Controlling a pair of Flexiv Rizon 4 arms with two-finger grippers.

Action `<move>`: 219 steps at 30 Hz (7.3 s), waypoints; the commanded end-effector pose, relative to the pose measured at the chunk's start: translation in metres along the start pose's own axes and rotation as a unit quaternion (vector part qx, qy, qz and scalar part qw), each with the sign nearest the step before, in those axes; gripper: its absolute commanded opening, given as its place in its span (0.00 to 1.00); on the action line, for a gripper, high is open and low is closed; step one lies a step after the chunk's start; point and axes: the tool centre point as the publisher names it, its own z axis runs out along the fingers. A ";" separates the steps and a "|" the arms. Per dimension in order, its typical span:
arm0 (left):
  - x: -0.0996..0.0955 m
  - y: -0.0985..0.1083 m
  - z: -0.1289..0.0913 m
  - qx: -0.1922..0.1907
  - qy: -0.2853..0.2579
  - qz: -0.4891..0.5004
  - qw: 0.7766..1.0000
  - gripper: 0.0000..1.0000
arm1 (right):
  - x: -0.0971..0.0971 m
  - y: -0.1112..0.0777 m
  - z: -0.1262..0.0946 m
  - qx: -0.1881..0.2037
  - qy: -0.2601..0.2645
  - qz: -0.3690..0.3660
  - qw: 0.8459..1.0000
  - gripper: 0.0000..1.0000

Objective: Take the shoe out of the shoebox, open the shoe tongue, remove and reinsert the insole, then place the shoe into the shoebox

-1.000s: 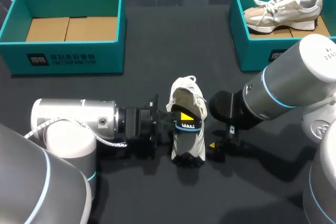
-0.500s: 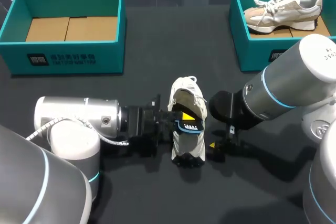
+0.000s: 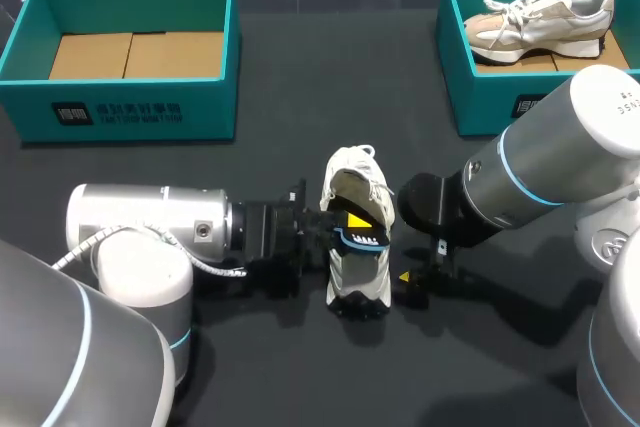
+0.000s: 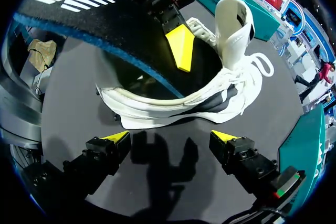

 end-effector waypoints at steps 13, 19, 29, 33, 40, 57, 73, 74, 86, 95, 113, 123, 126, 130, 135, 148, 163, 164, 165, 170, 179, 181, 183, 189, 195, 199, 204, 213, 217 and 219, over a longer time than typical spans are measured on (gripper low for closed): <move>-0.002 -0.014 0.000 0.015 0.000 -0.010 1.000 0.09 | 0.002 -0.001 0.000 0.000 -0.001 0.000 1.000 1.00; -0.003 -0.018 -0.002 0.018 0.001 -0.008 1.000 0.17 | 0.002 -0.001 0.000 0.000 -0.001 0.000 1.000 1.00; -0.001 -0.028 -0.002 0.027 0.000 -0.004 1.000 0.25 | 0.002 -0.001 0.000 0.000 -0.001 0.000 1.000 1.00; -0.001 -0.033 -0.004 0.030 0.000 -0.003 1.000 0.25 | 0.002 -0.001 0.000 0.000 -0.001 0.000 1.000 1.00; 0.000 -0.041 -0.007 0.035 0.000 -0.001 0.999 0.24 | 0.002 -0.001 0.000 0.000 -0.001 0.000 1.000 1.00; 0.003 -0.059 -0.011 0.052 0.004 0.005 0.999 0.22 | 0.002 -0.001 0.000 0.000 -0.001 0.000 1.000 1.00; 0.005 -0.056 -0.007 0.057 0.010 0.013 0.998 0.00 | 0.002 -0.001 0.000 0.000 -0.001 0.000 1.000 1.00; 0.004 -0.054 -0.007 0.057 0.010 0.013 0.998 0.00 | 0.002 -0.001 0.000 0.000 -0.001 0.000 1.000 1.00; 0.000 -0.028 -0.002 0.036 0.004 0.013 0.999 0.00 | 0.002 -0.001 0.000 0.000 -0.001 0.000 1.000 1.00; -0.004 -0.007 0.003 0.015 -0.002 0.008 1.000 0.00 | 0.002 -0.001 0.000 0.000 -0.001 0.000 1.000 1.00; -0.004 -0.008 -0.002 0.014 -0.004 0.012 1.000 0.05 | 0.002 -0.001 0.000 0.000 -0.001 0.000 1.000 1.00; -0.006 -0.026 -0.007 0.033 -0.006 0.016 0.999 0.20 | 0.002 -0.001 0.000 0.000 -0.001 0.000 1.000 1.00; -0.005 -0.031 -0.007 0.037 -0.003 0.018 0.999 0.19 | 0.002 -0.001 0.000 0.000 -0.001 0.000 1.000 1.00; -0.001 -0.037 -0.007 0.043 0.005 0.020 0.999 0.20 | 0.002 -0.001 0.000 0.000 -0.001 0.000 1.000 1.00; 0.001 -0.042 -0.005 0.049 0.010 0.024 0.998 0.16 | 0.002 -0.001 0.000 0.000 -0.001 0.000 1.000 1.00; 0.003 -0.029 0.000 0.038 0.024 0.079 0.996 0.00 | 0.002 -0.001 0.000 0.000 -0.001 0.000 1.000 1.00; -0.006 0.006 0.004 -0.001 0.017 0.130 0.991 0.00 | 0.002 -0.001 0.000 0.000 -0.001 0.000 1.000 1.00; -0.007 0.007 0.004 -0.002 0.016 0.131 0.991 0.00 | 0.002 -0.001 0.000 0.000 -0.001 0.000 1.000 1.00; -0.007 0.007 0.004 -0.002 0.016 0.130 0.991 0.00 | 0.002 -0.001 0.000 0.000 -0.001 0.000 1.000 1.00; -0.007 0.005 0.002 0.003 0.011 0.096 0.995 0.00 | 0.002 -0.001 0.000 0.000 -0.001 0.000 1.000 1.00; -0.009 -0.021 -0.006 0.023 0.005 0.068 0.997 0.18 | 0.002 -0.001 0.000 0.000 -0.001 0.000 1.000 1.00; -0.009 -0.027 -0.008 0.028 0.007 0.064 0.998 0.18 | 0.002 -0.001 0.000 0.000 -0.001 0.000 1.000 1.00; -0.008 -0.032 -0.009 0.030 0.010 0.064 0.997 0.18 | 0.002 -0.001 0.000 0.000 -0.001 0.000 1.000 1.00; -0.004 -0.041 -0.012 0.037 0.023 0.057 0.997 0.18 | 0.002 -0.001 0.000 0.000 -0.001 0.000 1.000 1.00; 0.000 -0.041 -0.010 0.036 0.037 0.061 0.997 0.05 | 0.002 -0.001 0.000 0.000 -0.001 0.000 1.000 1.00; 0.004 -0.036 -0.006 0.034 0.054 0.087 0.994 0.00 | 0.002 -0.001 0.000 0.000 -0.001 0.000 1.000 1.00; 0.006 -0.024 0.001 0.030 0.062 0.119 0.991 0.00 | 0.002 -0.001 0.000 0.000 -0.001 0.000 1.000 1.00; 0.001 -0.002 0.006 0.006 0.067 0.173 0.983 0.00 | 0.002 -0.001 0.000 0.000 -0.001 0.000 1.000 1.00; -0.002 0.006 0.006 -0.007 0.065 0.174 0.983 0.00 | 0.002 -0.001 0.000 0.000 -0.001 0.000 1.000 1.00; -0.003 0.007 0.005 -0.009 0.061 0.161 0.985 0.00 | 0.002 -0.001 0.000 0.000 -0.001 0.000 1.000 1.00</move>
